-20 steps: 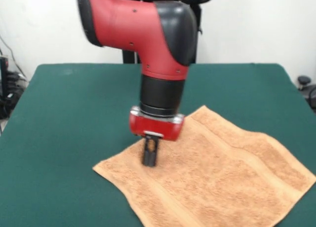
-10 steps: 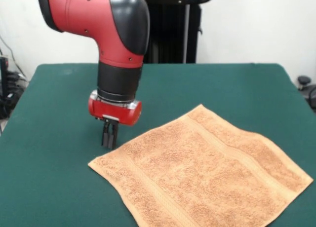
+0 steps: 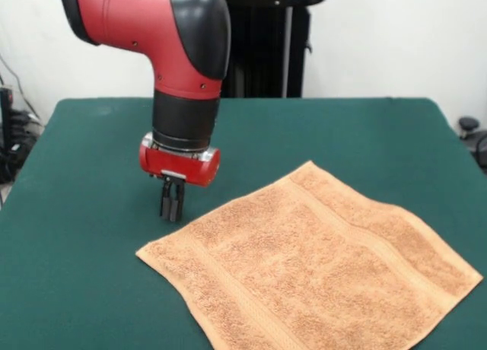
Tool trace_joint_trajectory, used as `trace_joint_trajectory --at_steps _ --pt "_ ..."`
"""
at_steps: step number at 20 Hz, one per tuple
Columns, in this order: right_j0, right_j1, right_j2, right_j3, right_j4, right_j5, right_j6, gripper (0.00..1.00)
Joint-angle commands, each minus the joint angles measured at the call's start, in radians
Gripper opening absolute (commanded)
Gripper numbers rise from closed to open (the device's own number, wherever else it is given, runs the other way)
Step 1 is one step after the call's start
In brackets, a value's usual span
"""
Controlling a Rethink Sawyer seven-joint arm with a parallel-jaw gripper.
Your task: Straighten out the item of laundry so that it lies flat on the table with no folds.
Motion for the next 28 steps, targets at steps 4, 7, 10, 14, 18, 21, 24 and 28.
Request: trace_joint_trajectory --at_steps 4,7,10,14,18,21,24,28 --pt "0.052 -0.172 0.108 0.168 0.033 0.179 0.111 0.0" --pt "0.07 -0.198 0.102 0.165 0.047 0.213 0.117 0.0" --pt "0.077 -0.192 0.105 0.157 0.059 0.213 0.132 0.0" --pt "0.113 -0.149 0.091 0.138 0.079 0.155 0.181 0.0" --pt "0.167 -0.104 0.055 0.115 0.113 0.107 0.225 0.0" --pt "0.196 -0.071 0.043 0.112 0.144 0.065 0.25 0.0" --pt "0.211 -0.042 0.042 0.107 0.166 0.028 0.26 0.0" --pt "0.222 -0.011 0.042 0.102 0.192 -0.006 0.254 0.0"
